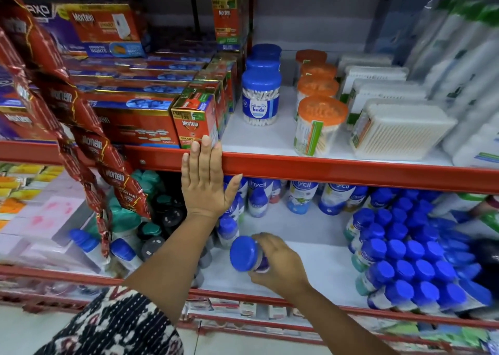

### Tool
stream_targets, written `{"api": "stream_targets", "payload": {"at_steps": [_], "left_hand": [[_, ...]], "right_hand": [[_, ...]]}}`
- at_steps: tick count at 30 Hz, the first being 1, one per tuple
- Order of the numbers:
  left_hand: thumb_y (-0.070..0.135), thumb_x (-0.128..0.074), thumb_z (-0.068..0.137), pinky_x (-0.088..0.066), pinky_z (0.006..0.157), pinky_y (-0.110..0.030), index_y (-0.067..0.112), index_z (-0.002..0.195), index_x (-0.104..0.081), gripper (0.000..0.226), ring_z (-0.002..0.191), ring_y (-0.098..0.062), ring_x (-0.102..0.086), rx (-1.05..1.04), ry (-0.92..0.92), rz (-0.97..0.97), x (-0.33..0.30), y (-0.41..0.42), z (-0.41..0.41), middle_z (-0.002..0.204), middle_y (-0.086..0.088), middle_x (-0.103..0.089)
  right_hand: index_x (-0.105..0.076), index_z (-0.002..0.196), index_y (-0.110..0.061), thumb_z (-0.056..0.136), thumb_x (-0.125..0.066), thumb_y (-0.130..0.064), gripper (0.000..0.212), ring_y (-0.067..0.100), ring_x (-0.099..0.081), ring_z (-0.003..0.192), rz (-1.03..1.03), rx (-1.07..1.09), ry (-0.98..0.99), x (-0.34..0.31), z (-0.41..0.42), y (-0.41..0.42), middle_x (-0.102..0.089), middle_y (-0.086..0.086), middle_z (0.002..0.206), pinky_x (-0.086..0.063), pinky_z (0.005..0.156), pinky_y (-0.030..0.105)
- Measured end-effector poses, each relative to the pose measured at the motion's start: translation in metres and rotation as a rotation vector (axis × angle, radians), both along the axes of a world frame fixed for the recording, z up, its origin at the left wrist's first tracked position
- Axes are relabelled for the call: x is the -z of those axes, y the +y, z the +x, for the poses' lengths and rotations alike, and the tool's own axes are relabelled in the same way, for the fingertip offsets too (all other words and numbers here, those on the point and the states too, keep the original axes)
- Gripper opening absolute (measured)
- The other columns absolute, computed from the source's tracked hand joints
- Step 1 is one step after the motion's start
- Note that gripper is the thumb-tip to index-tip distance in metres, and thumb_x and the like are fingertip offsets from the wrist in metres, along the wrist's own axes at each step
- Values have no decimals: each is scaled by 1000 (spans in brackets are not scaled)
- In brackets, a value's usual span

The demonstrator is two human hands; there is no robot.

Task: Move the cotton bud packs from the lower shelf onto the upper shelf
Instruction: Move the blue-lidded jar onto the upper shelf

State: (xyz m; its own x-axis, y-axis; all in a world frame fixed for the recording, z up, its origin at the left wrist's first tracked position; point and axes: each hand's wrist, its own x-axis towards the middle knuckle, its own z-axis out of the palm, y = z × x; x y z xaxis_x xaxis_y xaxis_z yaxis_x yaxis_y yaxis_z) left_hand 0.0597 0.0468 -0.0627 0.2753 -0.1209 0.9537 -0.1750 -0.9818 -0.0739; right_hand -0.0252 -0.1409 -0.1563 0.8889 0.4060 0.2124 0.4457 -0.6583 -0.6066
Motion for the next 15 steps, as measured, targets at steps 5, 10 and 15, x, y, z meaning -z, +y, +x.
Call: {"api": "stream_targets", "payload": {"at_steps": [5, 10, 15], "left_hand": [[49, -24, 102, -2, 123, -36, 14, 155, 1, 69, 150, -17, 6, 2, -5, -7, 1, 0, 0, 163, 2, 12], [49, -25, 102, -1, 123, -36, 13, 155, -3, 67, 150, -17, 6, 8, -3, -15, 0, -1, -2, 163, 2, 12], [48, -27, 102, -1, 123, -37, 7, 148, -18, 62, 150, -17, 7, -3, 28, -30, -1, -2, -4, 163, 2, 12]], "right_hand": [[-68, 108, -20, 56, -91, -15, 58, 6, -66, 100, 623, 177, 452, -51, -24, -42, -73, -5, 106, -52, 81, 19], [-69, 98, -6, 41, -93, -31, 67, 22, -72, 87, 1156, 106, 835, -70, -44, -71, -76, 9, 97, -58, 74, 30], [-75, 97, -5, 41, -93, -32, 64, 23, -72, 84, 1572, -35, 919, -80, -59, -80, -75, 12, 93, -59, 77, 37]]}}
